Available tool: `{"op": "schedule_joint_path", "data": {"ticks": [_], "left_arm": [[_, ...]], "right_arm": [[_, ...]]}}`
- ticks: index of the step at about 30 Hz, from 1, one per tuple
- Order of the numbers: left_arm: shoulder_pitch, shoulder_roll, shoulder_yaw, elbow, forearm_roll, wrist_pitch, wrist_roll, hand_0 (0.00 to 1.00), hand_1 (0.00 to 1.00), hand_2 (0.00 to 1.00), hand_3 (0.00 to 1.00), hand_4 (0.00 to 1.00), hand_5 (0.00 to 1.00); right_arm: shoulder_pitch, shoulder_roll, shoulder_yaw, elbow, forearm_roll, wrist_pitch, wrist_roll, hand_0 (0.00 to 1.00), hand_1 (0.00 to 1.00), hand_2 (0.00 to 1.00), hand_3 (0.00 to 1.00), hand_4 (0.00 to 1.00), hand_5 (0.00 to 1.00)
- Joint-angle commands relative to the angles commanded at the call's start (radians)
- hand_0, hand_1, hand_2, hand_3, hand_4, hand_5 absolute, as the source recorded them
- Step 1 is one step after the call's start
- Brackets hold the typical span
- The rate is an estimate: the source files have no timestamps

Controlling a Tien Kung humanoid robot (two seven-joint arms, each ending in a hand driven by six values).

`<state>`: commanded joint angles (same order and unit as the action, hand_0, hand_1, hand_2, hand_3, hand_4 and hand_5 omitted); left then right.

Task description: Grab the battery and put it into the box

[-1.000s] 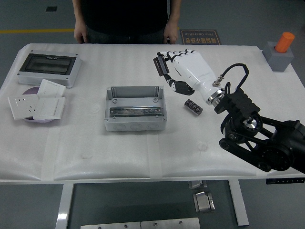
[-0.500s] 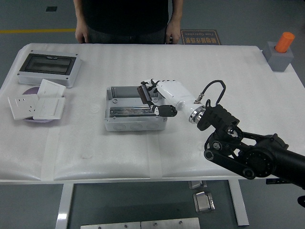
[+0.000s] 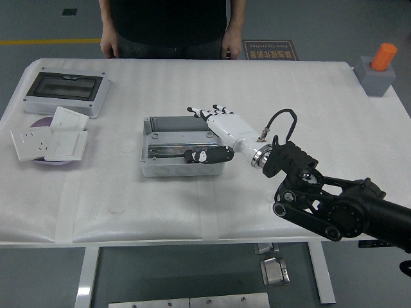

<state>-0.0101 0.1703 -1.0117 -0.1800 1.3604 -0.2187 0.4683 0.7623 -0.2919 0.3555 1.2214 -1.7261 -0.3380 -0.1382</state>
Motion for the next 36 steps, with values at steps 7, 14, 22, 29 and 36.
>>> {"op": "schedule_joint_path", "data": {"ticks": [7, 14, 22, 29, 36], "left_arm": [[-0.006, 0.003, 0.004, 0.000, -0.006, 0.002, -0.004, 0.656, 0.681, 0.517, 0.609, 0.494, 0.524], [-0.007, 0.006, 0.004, 0.000, -0.005, 0.003, -0.005, 0.655, 0.681, 0.515, 0.606, 0.477, 0.512], [-0.008, 0.008, -0.001, 0.000, 0.004, -0.001, -0.004, 0.655, 0.680, 0.511, 0.604, 0.454, 0.491], [-0.007, 0.009, -0.001, 0.000, 0.006, -0.003, -0.004, 0.654, 0.680, 0.510, 0.604, 0.444, 0.485], [-0.012, 0.011, -0.001, 0.000, 0.011, -0.003, -0.007, 0.654, 0.680, 0.510, 0.605, 0.444, 0.485]], "right_arm": [[0.091, -0.104, -0.103, -0.008, -0.095, -0.006, -0.012, 0.998, 0.921, 0.959, 0.998, 0.998, 0.626], [0.220, -0.191, -0.221, -0.078, -0.279, 0.056, 0.048, 0.998, 0.848, 0.891, 0.998, 0.998, 0.595], [0.261, -0.186, -0.105, -0.131, -0.495, 0.265, 0.227, 0.967, 0.784, 0.798, 0.839, 0.923, 0.396], [0.229, -0.186, -0.056, -0.155, -0.543, 0.379, 0.297, 0.937, 0.762, 0.769, 0.799, 0.832, 0.272], [0.213, -0.188, -0.031, -0.176, -0.543, 0.408, 0.327, 0.934, 0.760, 0.768, 0.793, 0.777, 0.195]]}}
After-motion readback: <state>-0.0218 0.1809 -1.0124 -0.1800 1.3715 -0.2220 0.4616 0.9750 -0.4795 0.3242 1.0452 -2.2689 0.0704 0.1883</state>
